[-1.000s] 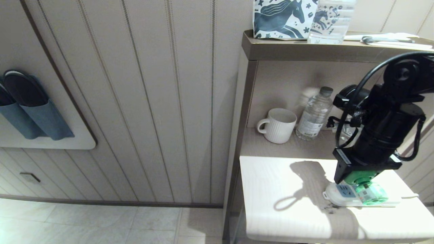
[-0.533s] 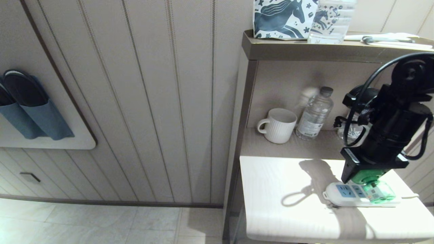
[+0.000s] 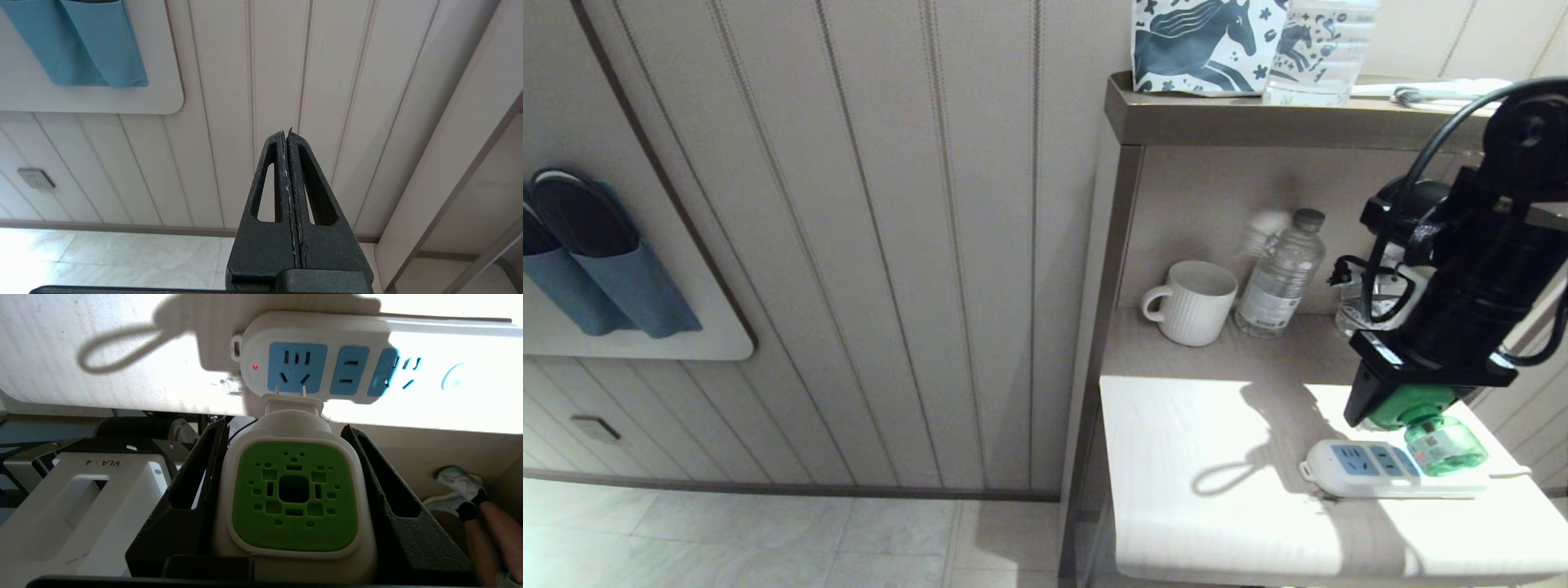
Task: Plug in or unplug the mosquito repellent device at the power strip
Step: Insert the plug into the socket
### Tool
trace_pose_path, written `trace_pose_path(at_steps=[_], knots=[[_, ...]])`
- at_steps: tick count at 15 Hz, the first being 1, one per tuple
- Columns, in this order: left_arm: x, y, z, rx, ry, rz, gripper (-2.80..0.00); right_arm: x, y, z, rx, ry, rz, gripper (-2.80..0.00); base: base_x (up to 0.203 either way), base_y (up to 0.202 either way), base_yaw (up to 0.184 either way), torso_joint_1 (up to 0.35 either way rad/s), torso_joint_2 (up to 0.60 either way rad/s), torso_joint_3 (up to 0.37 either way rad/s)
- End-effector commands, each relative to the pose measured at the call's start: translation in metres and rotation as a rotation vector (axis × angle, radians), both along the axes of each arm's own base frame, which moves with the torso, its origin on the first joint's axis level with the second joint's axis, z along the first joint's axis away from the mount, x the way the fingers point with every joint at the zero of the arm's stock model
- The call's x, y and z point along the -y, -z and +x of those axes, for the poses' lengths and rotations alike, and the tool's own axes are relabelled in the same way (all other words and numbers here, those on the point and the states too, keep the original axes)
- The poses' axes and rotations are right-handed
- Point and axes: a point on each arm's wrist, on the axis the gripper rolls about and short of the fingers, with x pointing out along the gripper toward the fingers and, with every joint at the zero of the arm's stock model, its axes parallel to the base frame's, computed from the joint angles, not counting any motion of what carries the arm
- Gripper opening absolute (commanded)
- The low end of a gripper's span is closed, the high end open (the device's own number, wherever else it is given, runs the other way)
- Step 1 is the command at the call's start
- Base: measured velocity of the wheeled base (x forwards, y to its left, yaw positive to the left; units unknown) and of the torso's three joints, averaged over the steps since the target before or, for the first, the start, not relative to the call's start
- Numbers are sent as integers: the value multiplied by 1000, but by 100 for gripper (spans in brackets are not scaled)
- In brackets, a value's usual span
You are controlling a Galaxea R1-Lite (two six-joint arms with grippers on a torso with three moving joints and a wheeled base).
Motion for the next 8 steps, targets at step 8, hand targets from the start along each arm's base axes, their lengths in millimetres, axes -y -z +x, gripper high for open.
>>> trace_pose_path(at_steps=[8], knots=[[0,0,0,2,0,0,-280,5,15,4,-97,-21,-9,-280,0,0,0,0,0,0]])
